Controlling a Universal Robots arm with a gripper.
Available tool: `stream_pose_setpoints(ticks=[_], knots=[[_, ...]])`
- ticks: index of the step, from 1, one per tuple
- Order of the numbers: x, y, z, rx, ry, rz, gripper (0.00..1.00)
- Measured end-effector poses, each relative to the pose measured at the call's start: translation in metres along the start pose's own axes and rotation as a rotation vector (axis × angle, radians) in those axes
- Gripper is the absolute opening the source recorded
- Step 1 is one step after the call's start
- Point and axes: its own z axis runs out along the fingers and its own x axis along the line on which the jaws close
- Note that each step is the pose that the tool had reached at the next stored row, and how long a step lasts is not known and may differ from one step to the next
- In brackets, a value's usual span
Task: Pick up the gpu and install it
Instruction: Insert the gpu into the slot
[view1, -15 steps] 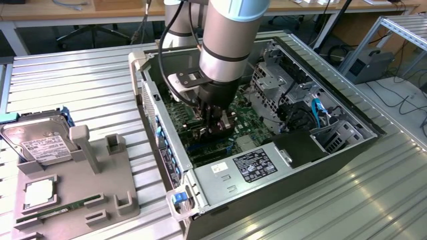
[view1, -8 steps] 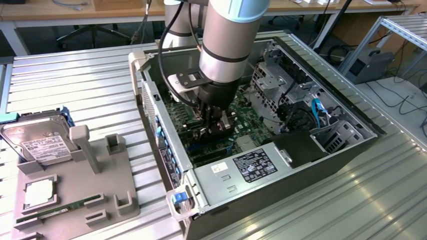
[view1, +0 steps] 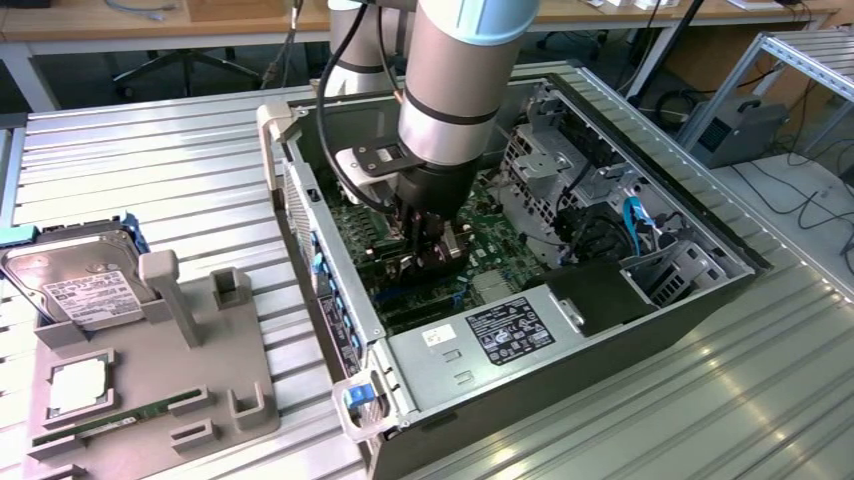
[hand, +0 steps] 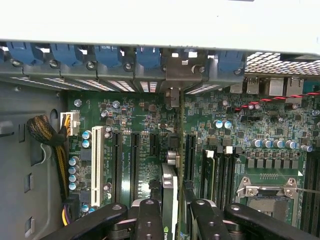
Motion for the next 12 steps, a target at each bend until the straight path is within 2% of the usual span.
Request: stream_pose_setpoints(ticks=[12], knots=[[0.0000, 0.0011, 0.0013, 0.0001, -0.0001, 0.000, 0.27]])
